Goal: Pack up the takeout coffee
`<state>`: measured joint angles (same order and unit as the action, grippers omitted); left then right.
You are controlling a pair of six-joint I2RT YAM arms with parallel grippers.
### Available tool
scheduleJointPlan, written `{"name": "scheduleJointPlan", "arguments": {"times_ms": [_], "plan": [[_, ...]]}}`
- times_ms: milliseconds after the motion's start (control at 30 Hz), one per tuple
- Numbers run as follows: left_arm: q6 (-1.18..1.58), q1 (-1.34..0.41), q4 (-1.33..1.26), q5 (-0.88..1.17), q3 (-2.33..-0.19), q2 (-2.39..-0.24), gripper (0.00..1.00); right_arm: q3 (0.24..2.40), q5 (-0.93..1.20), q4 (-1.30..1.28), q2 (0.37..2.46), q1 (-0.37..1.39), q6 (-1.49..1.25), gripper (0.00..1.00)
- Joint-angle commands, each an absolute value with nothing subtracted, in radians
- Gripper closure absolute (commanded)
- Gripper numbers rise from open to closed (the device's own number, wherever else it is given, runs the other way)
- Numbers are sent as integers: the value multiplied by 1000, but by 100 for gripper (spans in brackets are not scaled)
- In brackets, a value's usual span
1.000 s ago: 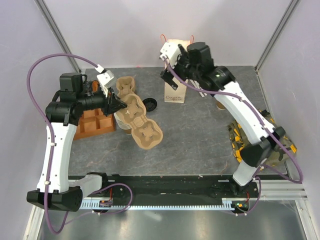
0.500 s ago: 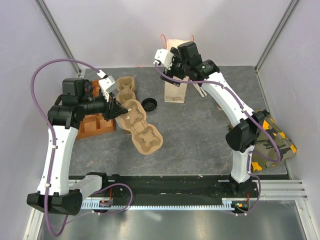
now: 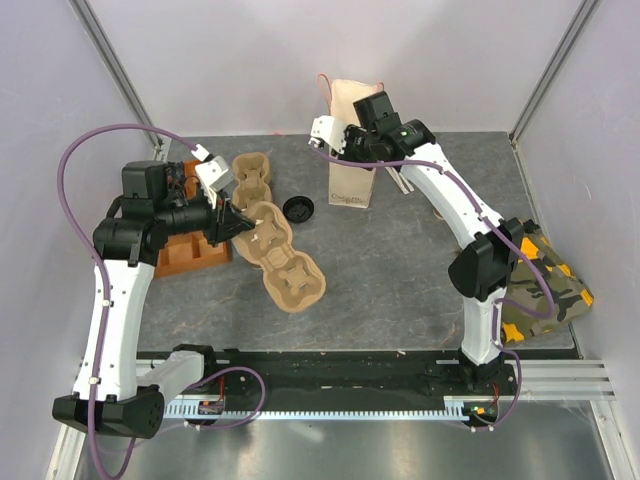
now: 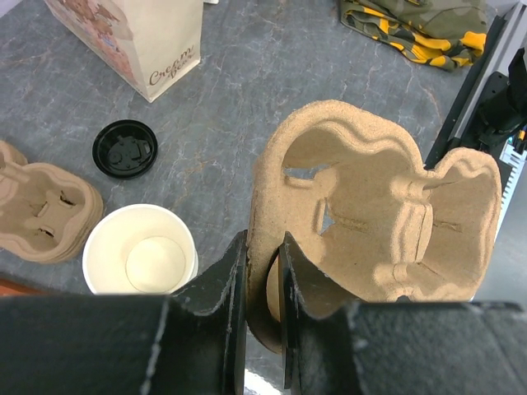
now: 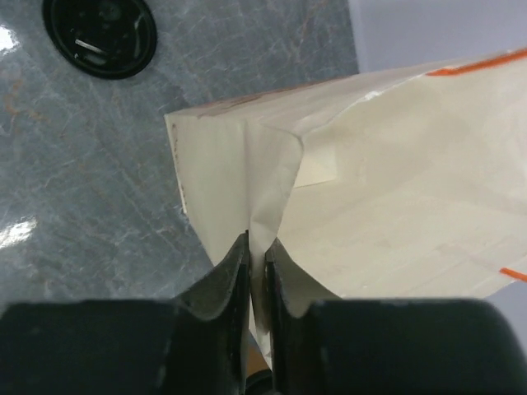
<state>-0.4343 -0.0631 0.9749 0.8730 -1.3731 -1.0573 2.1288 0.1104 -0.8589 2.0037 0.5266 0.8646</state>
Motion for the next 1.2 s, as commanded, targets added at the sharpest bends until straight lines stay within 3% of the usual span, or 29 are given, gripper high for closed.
{"name": "scheduleJointPlan", "arguments": {"times_ms": [0, 333, 800, 900, 967, 1067, 1100, 1167], "plan": [[-397, -61, 939, 891, -1407, -1040, 98, 2198, 163, -982, 1905, 544, 880, 85], [-364, -61, 976, 904, -1460, -983, 98, 2056, 117, -1163, 1608, 742, 744, 97], [-370, -61, 1141, 841, -1473, -862, 98, 1763, 127, -1313, 1352, 1023, 549, 100], [-354, -61, 1141, 841, -1465, -862, 98, 1712, 136, -1310, 1329, 1043, 540, 94], [-347, -61, 1141, 838, -1466, -870, 98, 1694, 153, -1308, 1321, 1045, 534, 84], [-336, -61, 1132, 838, -1470, -882, 98, 1715, 164, -1321, 1312, 1049, 529, 61], [-319, -61, 1126, 844, -1474, -887, 98, 1750, 170, -1330, 1318, 1052, 523, 33], [-299, -61, 1112, 856, -1474, -896, 98, 1833, 172, -1331, 1333, 1052, 506, 15]]}}
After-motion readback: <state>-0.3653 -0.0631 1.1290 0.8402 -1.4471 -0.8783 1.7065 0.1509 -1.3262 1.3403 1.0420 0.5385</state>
